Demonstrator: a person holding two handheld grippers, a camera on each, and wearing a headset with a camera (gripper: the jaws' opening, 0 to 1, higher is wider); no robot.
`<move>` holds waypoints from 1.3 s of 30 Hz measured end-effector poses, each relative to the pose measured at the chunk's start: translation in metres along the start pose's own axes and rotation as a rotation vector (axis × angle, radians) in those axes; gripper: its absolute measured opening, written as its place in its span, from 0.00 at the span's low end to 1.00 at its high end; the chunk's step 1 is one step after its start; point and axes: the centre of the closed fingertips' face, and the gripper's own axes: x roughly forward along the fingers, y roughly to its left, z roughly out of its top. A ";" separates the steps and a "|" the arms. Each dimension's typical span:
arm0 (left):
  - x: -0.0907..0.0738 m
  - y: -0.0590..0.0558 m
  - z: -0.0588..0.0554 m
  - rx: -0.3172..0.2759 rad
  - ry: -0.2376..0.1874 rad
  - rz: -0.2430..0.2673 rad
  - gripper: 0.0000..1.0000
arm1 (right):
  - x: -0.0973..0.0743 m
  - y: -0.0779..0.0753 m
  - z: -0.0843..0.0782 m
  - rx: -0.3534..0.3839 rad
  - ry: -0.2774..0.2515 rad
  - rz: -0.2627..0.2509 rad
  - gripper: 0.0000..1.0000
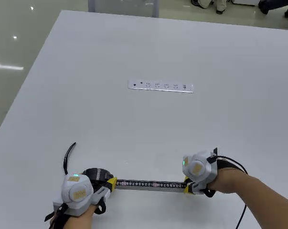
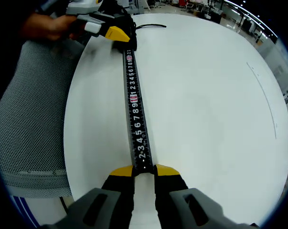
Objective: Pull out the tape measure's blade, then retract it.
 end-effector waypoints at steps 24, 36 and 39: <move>0.001 -0.001 -0.001 0.017 0.011 -0.017 0.62 | 0.004 -0.002 0.015 0.031 -0.054 -0.002 0.14; 0.002 -0.002 -0.001 0.023 0.014 -0.019 0.62 | 0.006 0.001 0.020 0.025 -0.049 0.000 0.14; 0.001 -0.002 -0.001 0.024 0.014 -0.019 0.62 | 0.007 0.001 0.021 0.024 -0.050 0.001 0.14</move>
